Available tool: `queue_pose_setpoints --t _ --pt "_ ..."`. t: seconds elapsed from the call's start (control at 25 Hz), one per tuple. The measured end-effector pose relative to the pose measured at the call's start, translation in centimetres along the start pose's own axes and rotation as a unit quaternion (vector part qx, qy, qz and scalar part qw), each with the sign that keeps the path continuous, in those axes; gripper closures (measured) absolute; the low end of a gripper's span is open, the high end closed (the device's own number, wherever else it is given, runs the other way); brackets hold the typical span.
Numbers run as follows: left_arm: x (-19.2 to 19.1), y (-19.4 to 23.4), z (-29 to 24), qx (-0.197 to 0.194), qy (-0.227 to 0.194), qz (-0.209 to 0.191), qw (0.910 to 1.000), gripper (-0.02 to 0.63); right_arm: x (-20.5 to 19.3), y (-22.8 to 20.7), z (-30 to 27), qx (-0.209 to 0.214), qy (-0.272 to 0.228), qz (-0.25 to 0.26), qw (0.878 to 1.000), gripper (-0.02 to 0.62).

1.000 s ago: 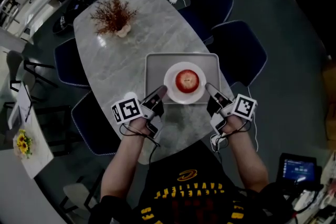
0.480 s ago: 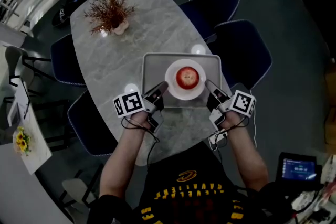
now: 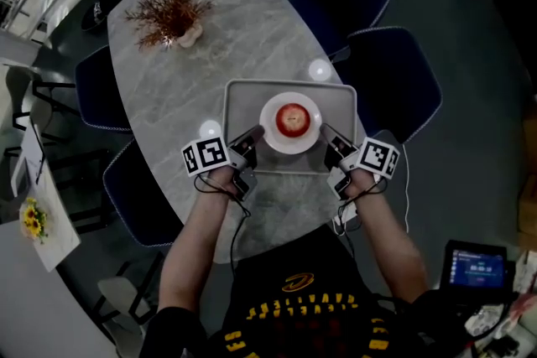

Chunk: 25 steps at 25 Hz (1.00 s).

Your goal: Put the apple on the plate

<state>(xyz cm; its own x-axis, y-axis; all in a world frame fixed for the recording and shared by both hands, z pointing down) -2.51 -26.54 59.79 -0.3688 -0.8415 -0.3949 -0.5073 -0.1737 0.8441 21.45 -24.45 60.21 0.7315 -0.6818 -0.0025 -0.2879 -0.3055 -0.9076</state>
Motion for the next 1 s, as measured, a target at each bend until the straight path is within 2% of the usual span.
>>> queue_pose_setpoints --t 0.24,0.68,1.0 --pt "-0.7 2.9 -1.3 0.027 0.023 0.003 0.9994 0.581 0.3 -1.9 -2.4 0.004 0.026 0.026 0.999 0.569" --pt "-1.3 4.2 -2.5 0.039 0.055 -0.006 0.9977 0.582 0.5 -4.3 -3.2 -0.039 0.037 0.038 0.998 0.569" --pt "-1.8 5.2 -3.6 0.053 0.072 -0.007 0.996 0.581 1.1 -4.9 -3.5 -0.054 0.045 0.063 0.996 0.569"
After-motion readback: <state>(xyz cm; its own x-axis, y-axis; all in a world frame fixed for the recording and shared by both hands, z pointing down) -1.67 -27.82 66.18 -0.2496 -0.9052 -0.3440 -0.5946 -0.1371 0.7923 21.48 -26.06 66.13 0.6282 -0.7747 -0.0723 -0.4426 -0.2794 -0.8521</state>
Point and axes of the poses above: the fingertips, and each gripper's own axes: z backward along the fingers, y to its left, x out of its top, the point moved 5 cm from there along z, backward along the fingers, and after that the axes turned 14 degrees about -z, right-handed, at the moved point
